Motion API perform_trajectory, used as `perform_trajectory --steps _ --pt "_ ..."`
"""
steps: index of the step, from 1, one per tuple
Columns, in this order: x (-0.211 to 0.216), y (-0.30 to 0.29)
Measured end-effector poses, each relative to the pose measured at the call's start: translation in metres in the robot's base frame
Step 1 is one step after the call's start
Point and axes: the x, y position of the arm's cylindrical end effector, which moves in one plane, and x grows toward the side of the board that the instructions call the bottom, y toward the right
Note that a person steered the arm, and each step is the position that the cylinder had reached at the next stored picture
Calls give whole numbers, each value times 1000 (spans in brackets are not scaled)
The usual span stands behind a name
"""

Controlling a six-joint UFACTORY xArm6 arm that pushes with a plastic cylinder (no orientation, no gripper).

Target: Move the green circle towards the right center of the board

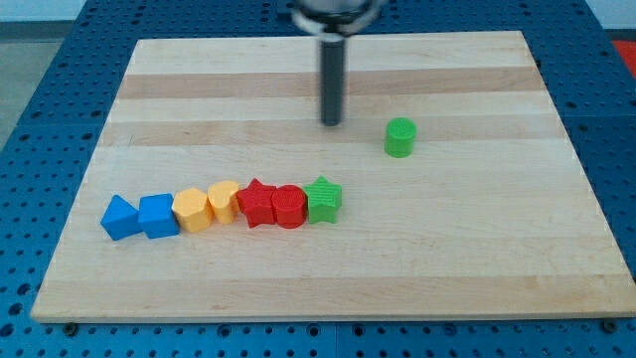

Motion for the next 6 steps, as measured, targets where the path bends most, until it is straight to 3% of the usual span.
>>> perform_trajectory --steps 1,2,4,5,6 --pt "38 -42" --pt "58 -7" --pt "8 124" --pt "1 134" --pt "32 61"
